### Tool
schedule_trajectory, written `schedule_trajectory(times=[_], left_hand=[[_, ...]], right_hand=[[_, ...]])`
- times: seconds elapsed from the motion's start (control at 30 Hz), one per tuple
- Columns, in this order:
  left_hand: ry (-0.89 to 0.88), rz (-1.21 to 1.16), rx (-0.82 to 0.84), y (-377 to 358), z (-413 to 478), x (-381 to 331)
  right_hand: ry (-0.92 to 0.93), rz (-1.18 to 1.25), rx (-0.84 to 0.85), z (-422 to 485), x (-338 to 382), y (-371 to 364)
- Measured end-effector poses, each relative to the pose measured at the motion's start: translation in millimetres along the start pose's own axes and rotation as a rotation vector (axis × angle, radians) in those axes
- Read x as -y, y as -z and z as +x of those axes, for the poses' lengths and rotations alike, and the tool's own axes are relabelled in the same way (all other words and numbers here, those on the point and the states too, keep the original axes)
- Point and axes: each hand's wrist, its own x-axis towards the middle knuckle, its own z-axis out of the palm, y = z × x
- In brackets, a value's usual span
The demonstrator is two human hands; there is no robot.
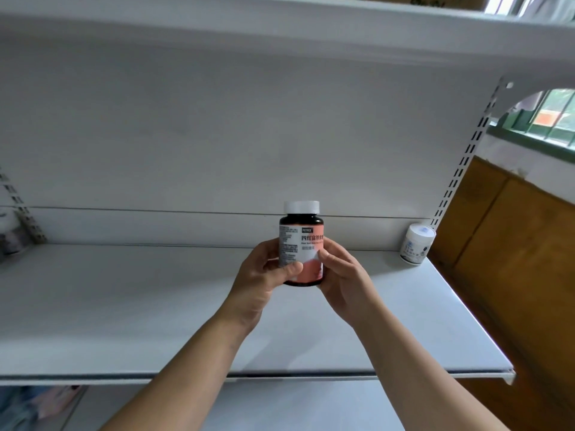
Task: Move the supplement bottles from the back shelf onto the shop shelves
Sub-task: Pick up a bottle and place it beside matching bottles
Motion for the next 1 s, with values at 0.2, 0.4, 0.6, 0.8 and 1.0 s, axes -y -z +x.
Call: schedule_trajectory(times=[0.2,0.4,0.6,0.8,1.0], left_hand=[[0.087,-0.206,0.186,18,-2,-1],[0.066,-0.329,0.212,39,-17,-4],[-0.045,-0.152,-0.131,63,-63,-35],[-0.14,-0.092,-0.415,103,-146,-60],[-0.192,-0.076,-0.668,138,-250,-90]], right_hand=[[0.107,-0.253,-0.317,-2,1,-23],[0.126,-0.336,-0.321,-3,-7,-50],[0.017,-0.071,-0.104,-7,-28,-91],[-0.089,-0.011,0.18,-25,-55,-163],[-0.129,-0.044,0.446,-63,-84,-250]])
